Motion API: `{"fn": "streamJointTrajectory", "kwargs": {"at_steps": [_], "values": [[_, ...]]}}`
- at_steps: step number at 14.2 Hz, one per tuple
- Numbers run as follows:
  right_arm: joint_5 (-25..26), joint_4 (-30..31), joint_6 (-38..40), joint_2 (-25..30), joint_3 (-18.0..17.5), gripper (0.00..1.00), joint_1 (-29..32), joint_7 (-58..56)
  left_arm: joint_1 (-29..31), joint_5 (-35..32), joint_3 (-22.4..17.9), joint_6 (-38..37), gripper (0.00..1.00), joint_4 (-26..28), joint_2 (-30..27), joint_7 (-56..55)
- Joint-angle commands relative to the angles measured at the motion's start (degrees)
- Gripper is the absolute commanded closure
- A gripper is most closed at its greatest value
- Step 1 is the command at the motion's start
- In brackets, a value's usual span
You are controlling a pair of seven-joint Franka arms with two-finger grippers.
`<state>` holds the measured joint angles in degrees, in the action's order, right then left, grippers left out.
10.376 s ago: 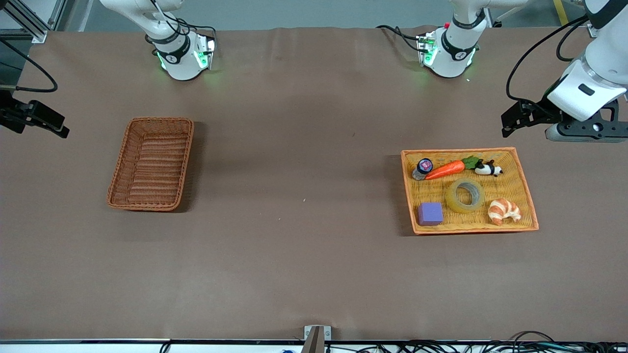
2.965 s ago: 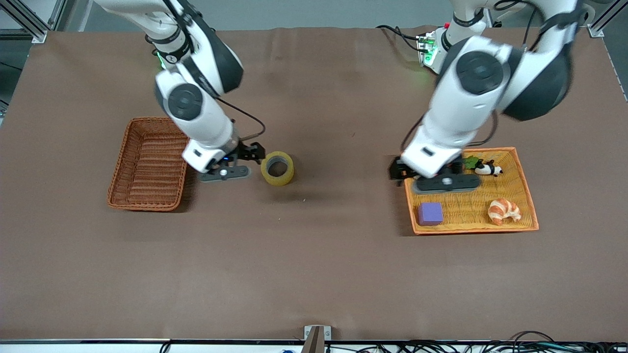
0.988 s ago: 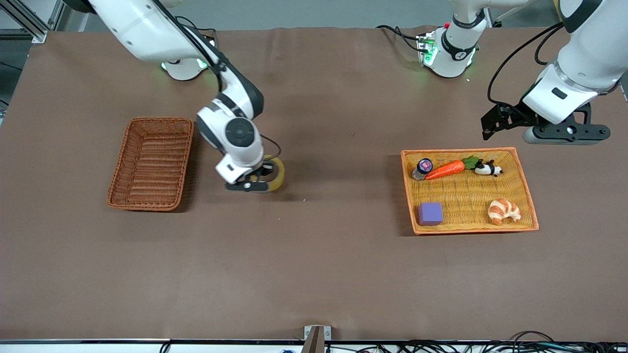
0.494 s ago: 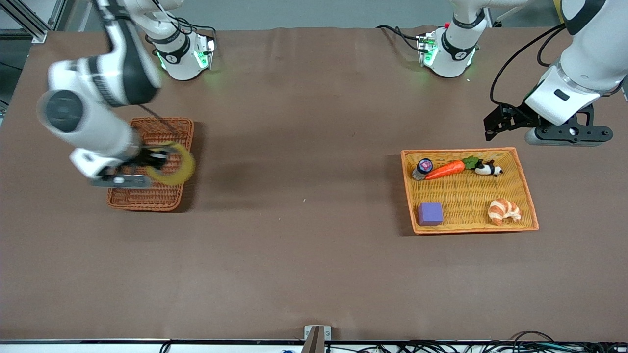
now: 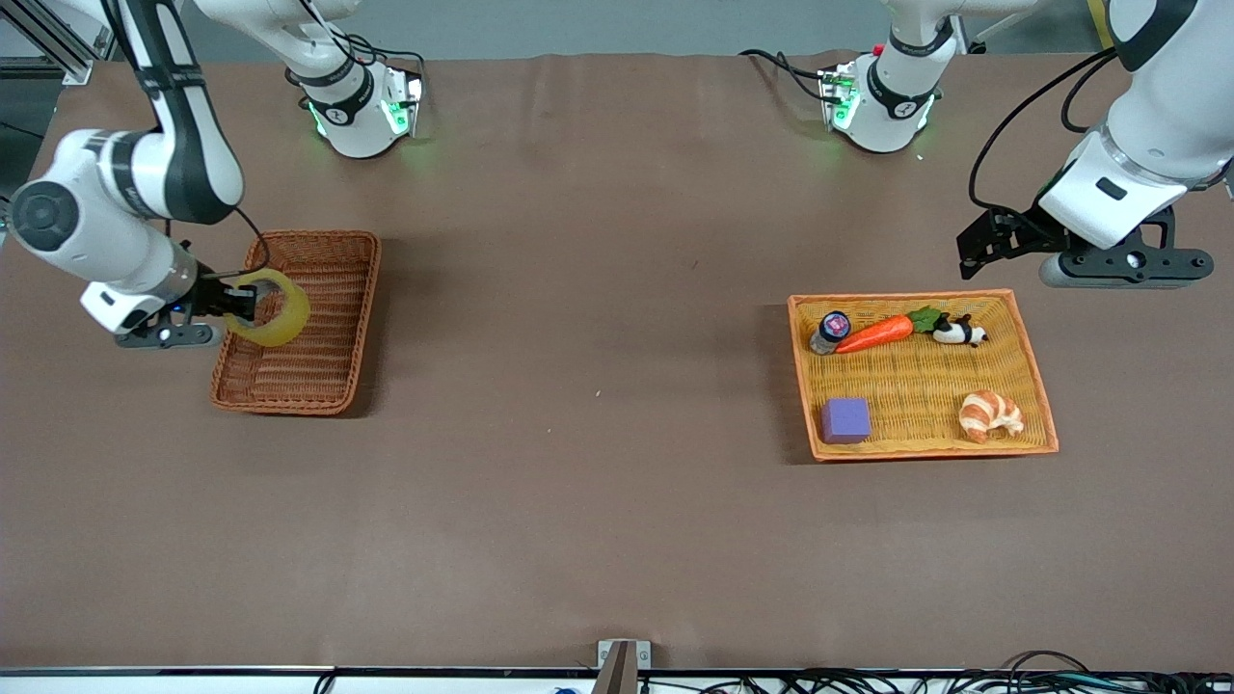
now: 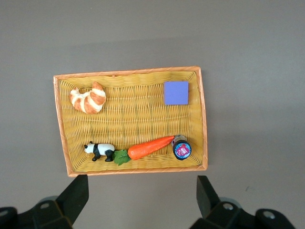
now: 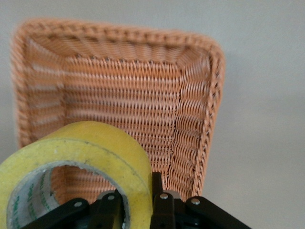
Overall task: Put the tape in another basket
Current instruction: 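Carry the tape with the right gripper and lower it into the basket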
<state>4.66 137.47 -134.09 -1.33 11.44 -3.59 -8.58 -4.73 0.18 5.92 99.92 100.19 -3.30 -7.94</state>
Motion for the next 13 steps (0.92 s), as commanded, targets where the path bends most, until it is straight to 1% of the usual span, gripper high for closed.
{"fn": "streamJointTrajectory", "kwargs": {"at_steps": [1,2,5,6,7,8,9,10,11,12,13], "values": [[-1.32,9.29,-10.53,2.22,0.51,0.99,-0.54,-1.27,0.33,-1.14,0.41,0.36,0.00,0.10,-0.56,0.38],[-1.32,10.53,-12.92,0.73,0.51,0.98,-0.54,-1.18,0.42,-1.06,0.41,0.36,0.00,0.01,-0.56,0.38],[-1.41,10.71,-17.24,-3.93,0.51,0.95,-0.72,-1.18,0.42,-1.06,0.32,0.10,0.00,-0.78,-0.47,0.82],[-1.33,10.72,-18.30,-5.16,0.51,0.92,-0.72,-1.18,0.42,-1.06,0.32,0.01,0.00,-0.78,-0.48,0.73],[-1.32,10.72,-18.66,-5.70,0.51,0.85,-0.63,-1.18,0.42,-1.06,0.32,0.01,0.00,-0.70,-0.39,0.82],[-1.32,10.63,-18.57,-5.87,0.51,0.66,-0.63,-1.18,0.51,-1.06,0.32,0.10,0.00,-0.70,-0.39,0.91],[-1.32,10.54,-18.40,-5.88,0.51,0.39,-0.63,-1.09,0.60,-1.06,0.32,0.10,0.00,-0.78,-0.30,0.91],[-1.32,10.19,-17.87,-5.62,0.51,0.09,-0.46,-1.09,0.60,-1.06,0.23,0.18,0.00,-0.78,-0.21,0.99],[-1.32,9.84,-17.52,-4.83,0.51,0.00,-0.46,-1.09,0.68,-1.06,0.14,0.10,0.00,-0.96,-0.21,0.99],[-1.32,8.10,-14.73,-2.82,0.51,0.00,-0.19,-1.00,0.77,-1.06,0.14,0.10,0.00,-0.96,0.05,0.99],[-1.32,5.90,-10.35,-0.28,0.51,0.00,0.24,-0.48,0.77,-1.06,0.14,0.10,0.00,-1.05,0.05,0.99]]}}
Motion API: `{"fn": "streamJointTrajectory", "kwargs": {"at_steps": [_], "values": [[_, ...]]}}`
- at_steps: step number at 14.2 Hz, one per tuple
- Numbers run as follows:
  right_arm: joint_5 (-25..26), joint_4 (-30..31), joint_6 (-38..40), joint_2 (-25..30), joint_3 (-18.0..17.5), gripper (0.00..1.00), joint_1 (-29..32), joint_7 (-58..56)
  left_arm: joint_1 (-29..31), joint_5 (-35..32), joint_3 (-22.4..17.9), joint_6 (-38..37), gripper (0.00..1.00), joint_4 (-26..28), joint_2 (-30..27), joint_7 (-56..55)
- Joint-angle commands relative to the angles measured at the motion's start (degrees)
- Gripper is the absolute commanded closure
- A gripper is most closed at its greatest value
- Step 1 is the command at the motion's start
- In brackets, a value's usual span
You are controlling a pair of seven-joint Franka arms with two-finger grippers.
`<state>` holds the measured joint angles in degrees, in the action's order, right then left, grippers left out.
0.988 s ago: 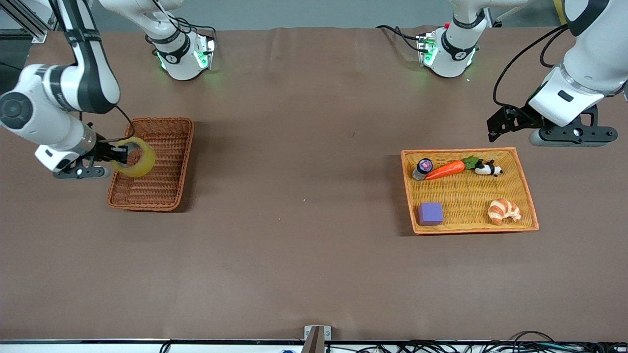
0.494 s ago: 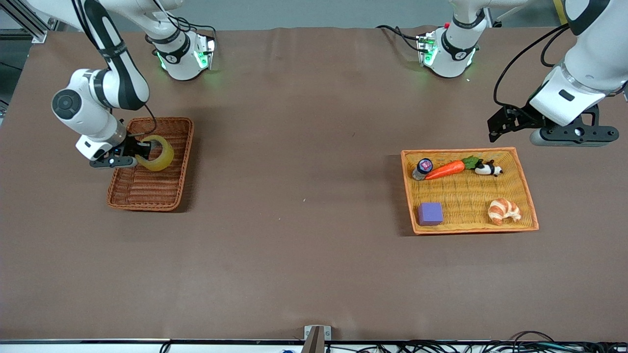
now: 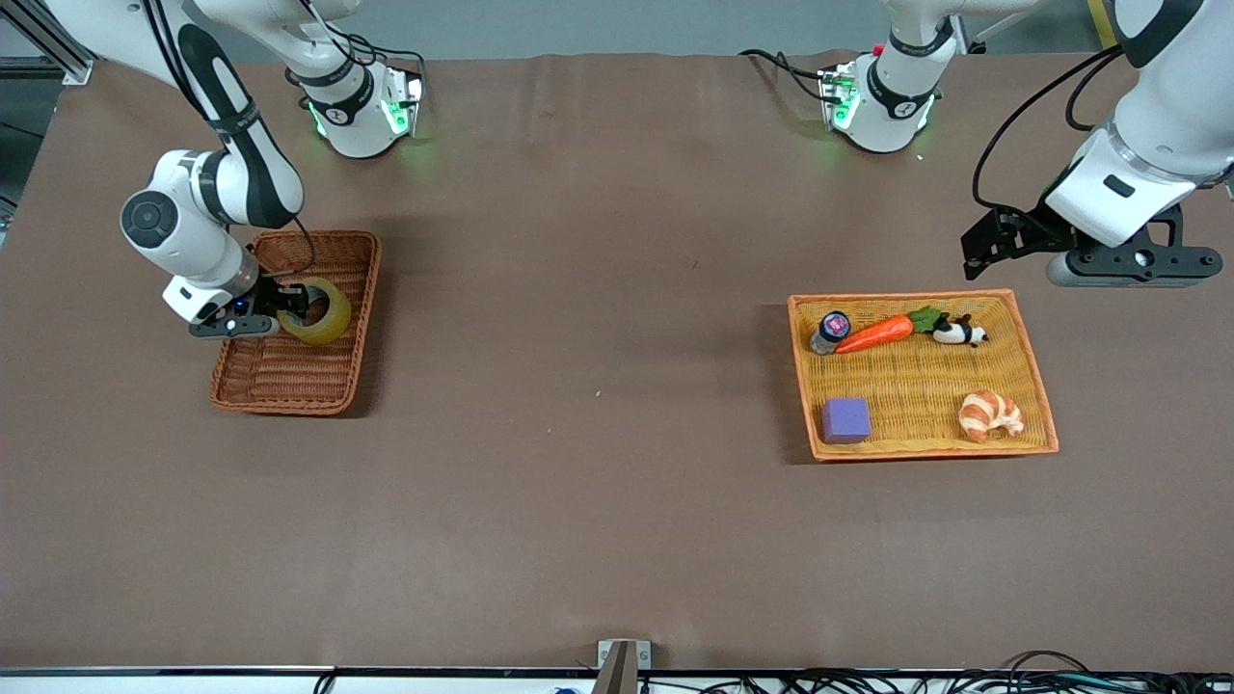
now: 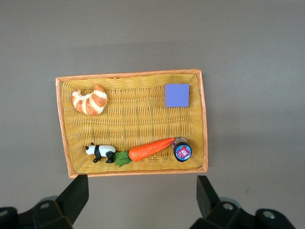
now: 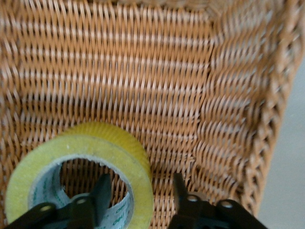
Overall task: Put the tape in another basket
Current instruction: 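Open the right gripper and lift it away from the basket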
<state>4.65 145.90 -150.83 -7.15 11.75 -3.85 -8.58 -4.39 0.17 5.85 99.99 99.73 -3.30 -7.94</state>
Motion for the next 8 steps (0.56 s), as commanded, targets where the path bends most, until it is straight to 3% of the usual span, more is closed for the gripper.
{"fn": "streamJointTrajectory", "kwargs": {"at_steps": [1,3,8], "values": [[-1.31,-5.51,9.56,7.05,0.11,0.00,0.59,-0.22,0.44,-1.05,0.22,0.03,0.00,-0.67,0.14,0.99],[-1.31,-12.19,17.37,8.99,0.03,0.00,0.68,2.67,0.52,-1.05,0.13,-0.06,0.00,-1.11,0.14,0.99],[-1.31,-35.82,42.41,8.56,-2.51,0.00,1.47,6.29,0.44,-1.05,0.13,-0.06,0.00,-1.20,0.22,0.03]]}}
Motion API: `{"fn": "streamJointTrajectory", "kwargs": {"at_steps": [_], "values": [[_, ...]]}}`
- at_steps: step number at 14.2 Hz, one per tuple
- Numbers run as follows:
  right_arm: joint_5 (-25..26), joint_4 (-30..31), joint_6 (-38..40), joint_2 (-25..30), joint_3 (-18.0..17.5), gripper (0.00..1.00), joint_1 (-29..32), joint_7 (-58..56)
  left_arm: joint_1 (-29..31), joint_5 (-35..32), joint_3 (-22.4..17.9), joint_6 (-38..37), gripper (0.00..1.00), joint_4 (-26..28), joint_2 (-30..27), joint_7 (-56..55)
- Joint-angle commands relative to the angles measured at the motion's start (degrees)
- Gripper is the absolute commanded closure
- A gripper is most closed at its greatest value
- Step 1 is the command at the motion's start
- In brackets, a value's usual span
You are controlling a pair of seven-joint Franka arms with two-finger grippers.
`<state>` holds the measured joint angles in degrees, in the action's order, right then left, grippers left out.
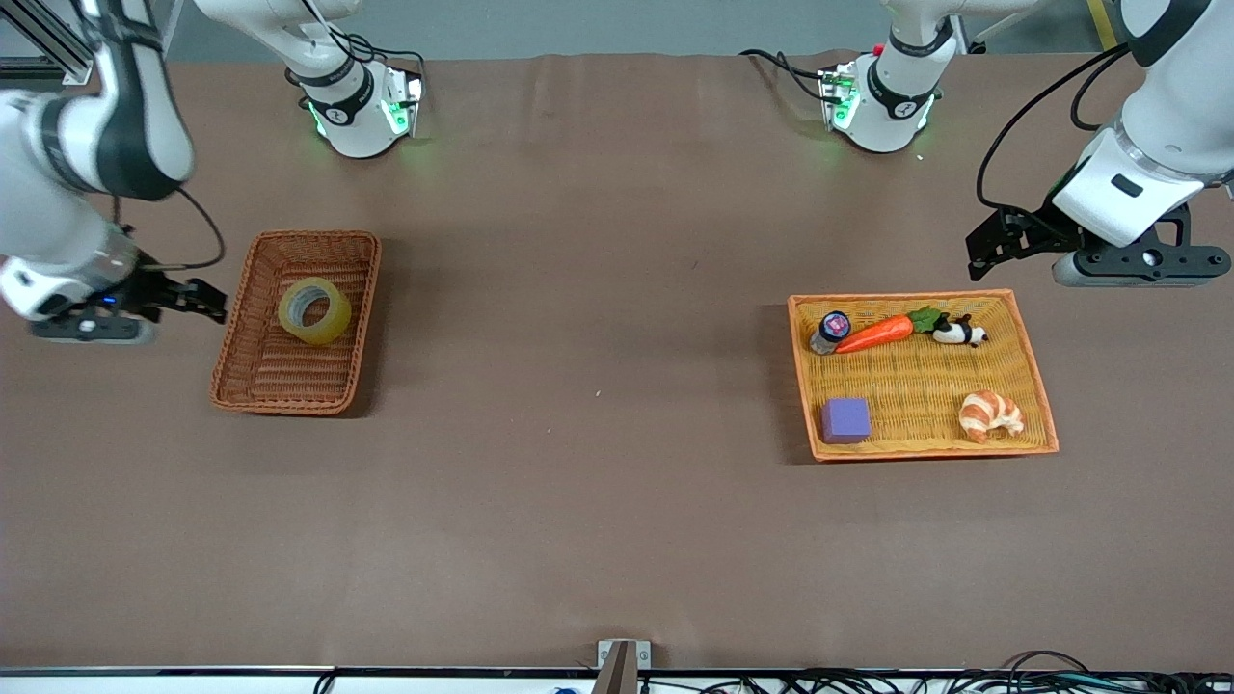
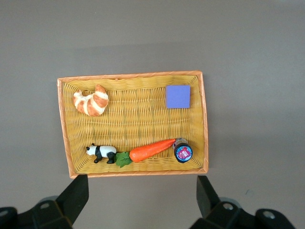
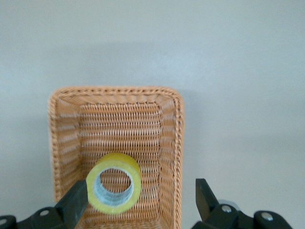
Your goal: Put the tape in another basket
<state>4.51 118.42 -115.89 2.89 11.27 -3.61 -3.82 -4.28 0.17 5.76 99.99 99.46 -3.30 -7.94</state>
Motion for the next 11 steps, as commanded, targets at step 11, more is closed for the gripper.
{"fn": "streamJointTrajectory", "kwargs": {"at_steps": [11], "values": [[-4.16,-35.89,30.63,-3.86,-8.46,0.00,3.35,9.02,1.64,-0.96,-0.05,-0.15,0.00,-1.29,0.49,1.17]]}}
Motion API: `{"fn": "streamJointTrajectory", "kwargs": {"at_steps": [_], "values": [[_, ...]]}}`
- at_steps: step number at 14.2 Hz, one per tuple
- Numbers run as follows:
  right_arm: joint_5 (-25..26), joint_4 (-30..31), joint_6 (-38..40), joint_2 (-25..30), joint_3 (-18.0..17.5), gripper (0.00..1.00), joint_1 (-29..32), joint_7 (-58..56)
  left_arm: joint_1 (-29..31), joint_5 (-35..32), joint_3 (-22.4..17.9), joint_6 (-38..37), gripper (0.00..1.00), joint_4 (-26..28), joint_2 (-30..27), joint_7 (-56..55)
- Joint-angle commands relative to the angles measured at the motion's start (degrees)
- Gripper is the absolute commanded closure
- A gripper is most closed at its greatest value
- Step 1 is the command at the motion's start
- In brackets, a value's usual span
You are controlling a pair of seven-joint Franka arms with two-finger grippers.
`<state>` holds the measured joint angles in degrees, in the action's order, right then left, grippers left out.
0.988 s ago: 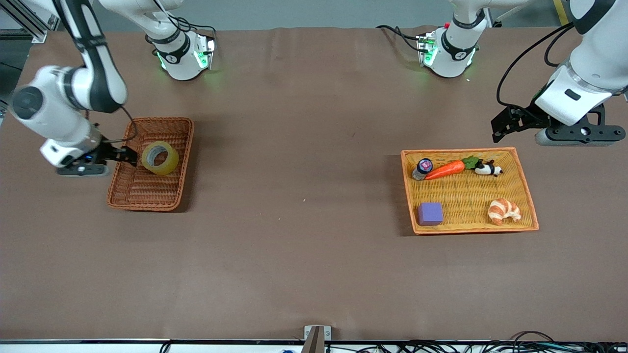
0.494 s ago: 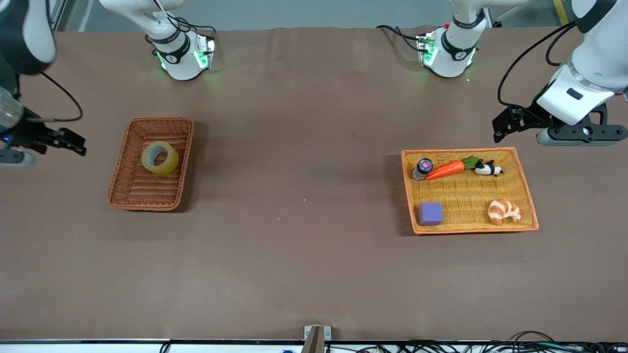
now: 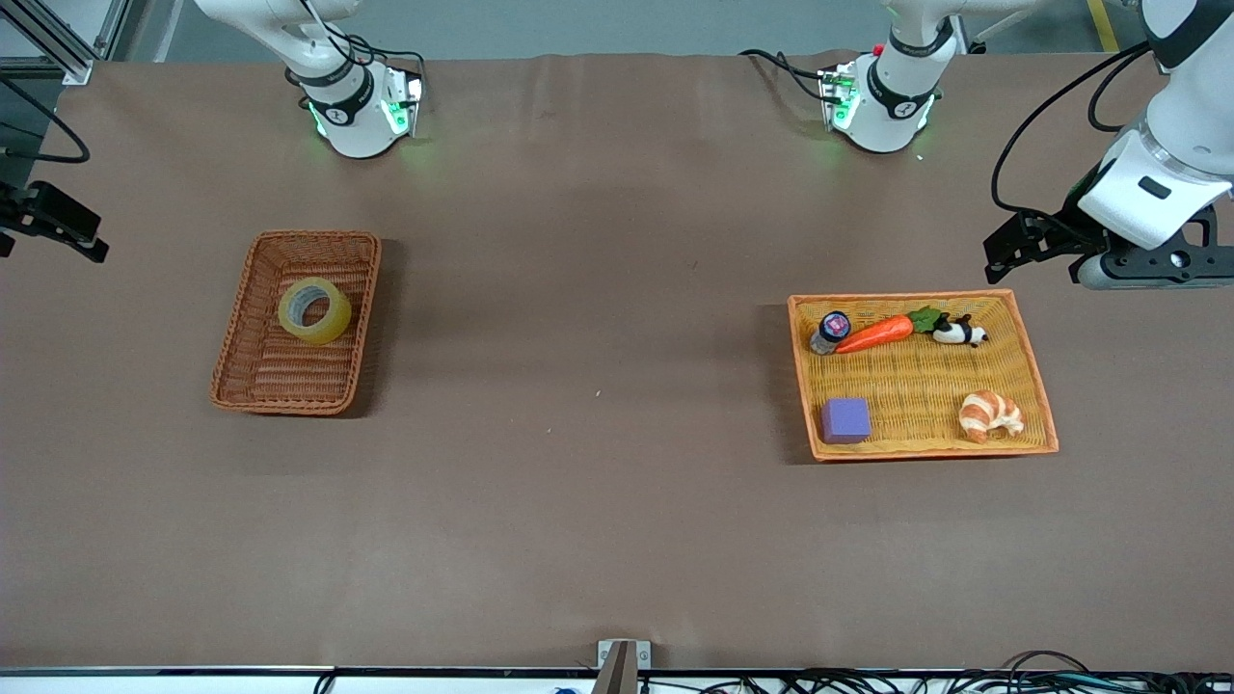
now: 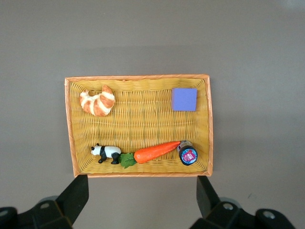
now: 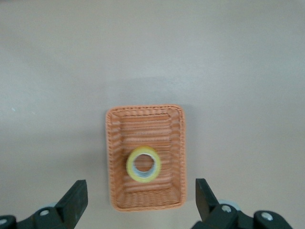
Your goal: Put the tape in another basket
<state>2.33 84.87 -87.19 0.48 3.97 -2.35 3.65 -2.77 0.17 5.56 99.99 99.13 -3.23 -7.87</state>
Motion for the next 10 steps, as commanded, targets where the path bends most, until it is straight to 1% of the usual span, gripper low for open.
{"fn": "streamJointTrajectory", "kwargs": {"at_steps": [1,3,10], "values": [[-1.97,-2.17,2.54,-1.45,-0.98,0.00,1.92,0.32,0.14,-0.87,0.15,-0.15,0.00,-0.96,0.41,1.02],[-1.28,-2.17,2.37,-1.54,-0.80,0.00,0.86,0.13,0.14,-0.87,0.15,-0.15,0.00,-0.96,0.41,1.02],[-1.27,-0.94,0.97,-1.62,-0.80,0.00,0.95,-0.13,-0.30,-0.52,0.32,-0.33,0.00,-1.05,0.85,0.76]]}}
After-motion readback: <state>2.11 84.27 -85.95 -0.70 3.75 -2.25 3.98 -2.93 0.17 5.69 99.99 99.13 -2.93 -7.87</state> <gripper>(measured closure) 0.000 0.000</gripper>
